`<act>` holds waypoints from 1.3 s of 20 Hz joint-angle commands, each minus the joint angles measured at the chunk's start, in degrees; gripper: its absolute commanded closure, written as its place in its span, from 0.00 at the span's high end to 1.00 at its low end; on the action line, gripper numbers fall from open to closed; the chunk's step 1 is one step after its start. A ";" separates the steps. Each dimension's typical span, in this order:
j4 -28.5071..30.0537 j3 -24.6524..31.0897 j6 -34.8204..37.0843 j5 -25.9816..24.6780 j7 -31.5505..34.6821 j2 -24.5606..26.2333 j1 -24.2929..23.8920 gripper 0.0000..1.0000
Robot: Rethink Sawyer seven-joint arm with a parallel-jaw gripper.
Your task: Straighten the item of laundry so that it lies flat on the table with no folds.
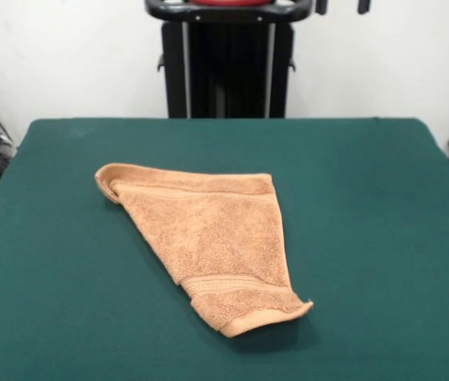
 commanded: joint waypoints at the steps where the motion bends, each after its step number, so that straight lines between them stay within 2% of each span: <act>1: 1.95 2.55 -7.59 -4.67 4.61 -1.99 0.63 1.00; 13: 1.22 0.01 -3.33 -3.84 9.86 1.30 2.16 1.00; 16: 2.88 0.95 -8.07 -2.85 11.27 4.24 2.03 1.00; 20: 0.75 1.49 -6.49 -3.22 10.92 9.28 2.91 1.00; 23: 1.87 4.67 -14.70 -2.81 9.34 15.16 -0.19 1.00; 26: 0.54 5.13 -19.76 -4.16 8.80 20.28 -1.06 1.00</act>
